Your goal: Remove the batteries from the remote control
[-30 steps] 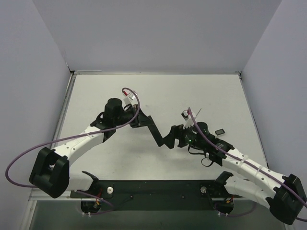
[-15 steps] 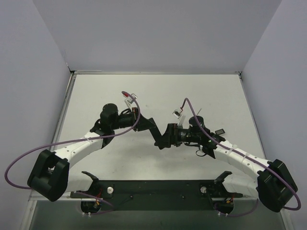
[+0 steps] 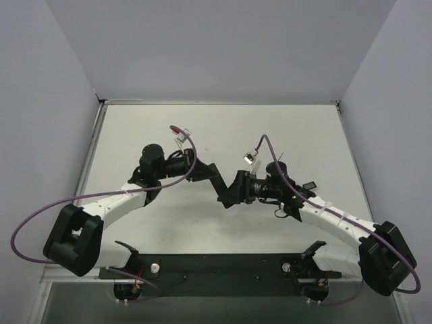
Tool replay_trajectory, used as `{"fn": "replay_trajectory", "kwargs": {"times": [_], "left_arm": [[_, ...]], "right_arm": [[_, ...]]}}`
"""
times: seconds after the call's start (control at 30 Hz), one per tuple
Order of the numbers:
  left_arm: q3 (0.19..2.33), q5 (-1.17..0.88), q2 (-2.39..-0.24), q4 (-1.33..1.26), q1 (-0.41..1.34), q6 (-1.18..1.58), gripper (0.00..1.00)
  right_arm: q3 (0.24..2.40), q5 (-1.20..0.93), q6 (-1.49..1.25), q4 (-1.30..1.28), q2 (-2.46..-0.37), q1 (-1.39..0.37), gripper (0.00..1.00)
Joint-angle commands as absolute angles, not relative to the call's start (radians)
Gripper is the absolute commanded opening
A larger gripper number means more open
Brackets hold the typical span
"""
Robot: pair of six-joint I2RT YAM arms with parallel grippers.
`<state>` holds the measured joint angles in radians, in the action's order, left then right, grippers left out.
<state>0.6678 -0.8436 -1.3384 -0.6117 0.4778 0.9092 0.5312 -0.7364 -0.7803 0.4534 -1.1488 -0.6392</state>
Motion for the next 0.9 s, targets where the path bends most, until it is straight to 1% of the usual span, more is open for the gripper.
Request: {"fn": "replay_trajectory", "kwargs": {"times": [0.0, 0.07, 0.17, 0.37, 0.57, 0.77, 0.8, 0.83, 0.87], "left_arm": [[0.692, -0.887, -1.339, -0.709, 0.463, 0.919, 0.00], [0.690, -0.896, -1.339, -0.706, 0.456, 0.913, 0.00], [0.684, -0.907, -1.338, -0.707, 0.443, 0.913, 0.00], [0.681, -0.916, -1.348, -0.735, 0.440, 0.931, 0.00], [0.669, -0.917, -1.370, -0.810, 0.436, 0.979, 0.00], [0.660, -0.920, -1.378, -0.845, 0.426, 1.005, 0.00], [0.660, -0.922, -1.376, -0.850, 0.425, 1.006, 0.00], [0.660, -0.920, -1.373, -0.848, 0.423, 1.006, 0.00], [0.660, -0.920, -1.371, -0.848, 0.417, 1.006, 0.00]], "right_arm": [[0.554, -0.732, -0.802, 0.494, -1.129, -0.617, 0.61], [0.564, -0.726, -0.811, 0.485, -1.129, -0.608, 0.63], [0.581, -0.735, -0.822, 0.489, -1.146, -0.604, 0.64], [0.577, -0.735, -0.847, 0.528, -1.166, -0.603, 0.61], [0.572, -0.750, -0.882, 0.583, -1.187, -0.603, 0.60], [0.558, -0.749, -0.885, 0.589, -1.193, -0.603, 0.51], [0.555, -0.749, -0.884, 0.589, -1.190, -0.603, 0.49], [0.546, -0.747, -0.882, 0.591, -1.189, -0.603, 0.41], [0.540, -0.747, -0.881, 0.591, -1.186, -0.603, 0.38]]}}
